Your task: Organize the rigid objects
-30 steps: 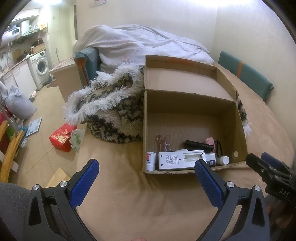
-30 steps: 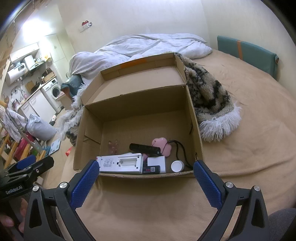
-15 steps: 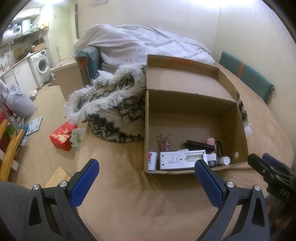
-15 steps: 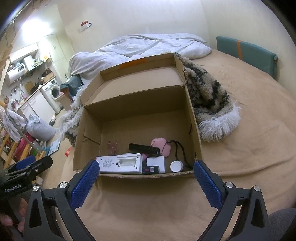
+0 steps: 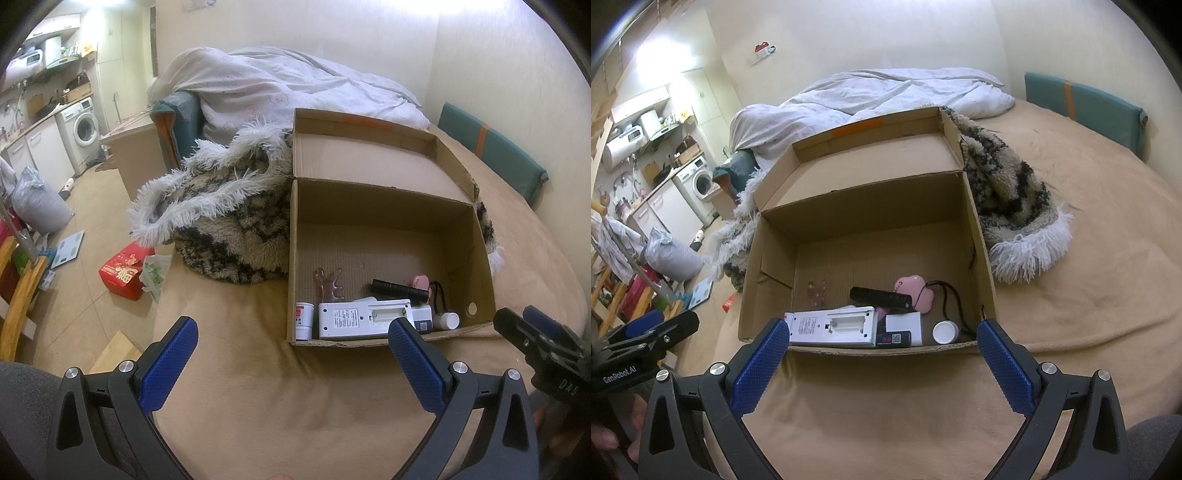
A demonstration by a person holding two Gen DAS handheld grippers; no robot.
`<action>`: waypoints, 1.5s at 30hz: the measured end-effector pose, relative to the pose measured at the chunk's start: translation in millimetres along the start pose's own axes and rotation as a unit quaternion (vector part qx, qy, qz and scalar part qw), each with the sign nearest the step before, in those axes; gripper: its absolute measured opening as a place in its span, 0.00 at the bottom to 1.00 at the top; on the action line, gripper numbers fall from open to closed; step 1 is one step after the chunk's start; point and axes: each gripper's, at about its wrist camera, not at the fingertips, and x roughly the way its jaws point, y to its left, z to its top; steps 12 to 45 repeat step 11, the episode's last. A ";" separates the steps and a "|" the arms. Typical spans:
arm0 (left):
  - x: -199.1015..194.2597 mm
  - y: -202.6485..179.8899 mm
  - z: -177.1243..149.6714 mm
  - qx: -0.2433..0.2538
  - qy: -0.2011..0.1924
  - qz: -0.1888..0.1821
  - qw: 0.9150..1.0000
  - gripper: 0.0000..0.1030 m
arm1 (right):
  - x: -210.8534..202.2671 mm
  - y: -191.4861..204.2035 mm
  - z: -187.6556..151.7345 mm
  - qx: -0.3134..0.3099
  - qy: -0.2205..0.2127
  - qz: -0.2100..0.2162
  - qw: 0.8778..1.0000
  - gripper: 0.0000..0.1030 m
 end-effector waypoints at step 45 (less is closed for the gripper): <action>-0.3 -1.5 -2.3 0.001 -0.006 -0.001 1.000 1.00 | 0.6 0.7 0.4 -0.004 0.000 0.000 1.000 1.00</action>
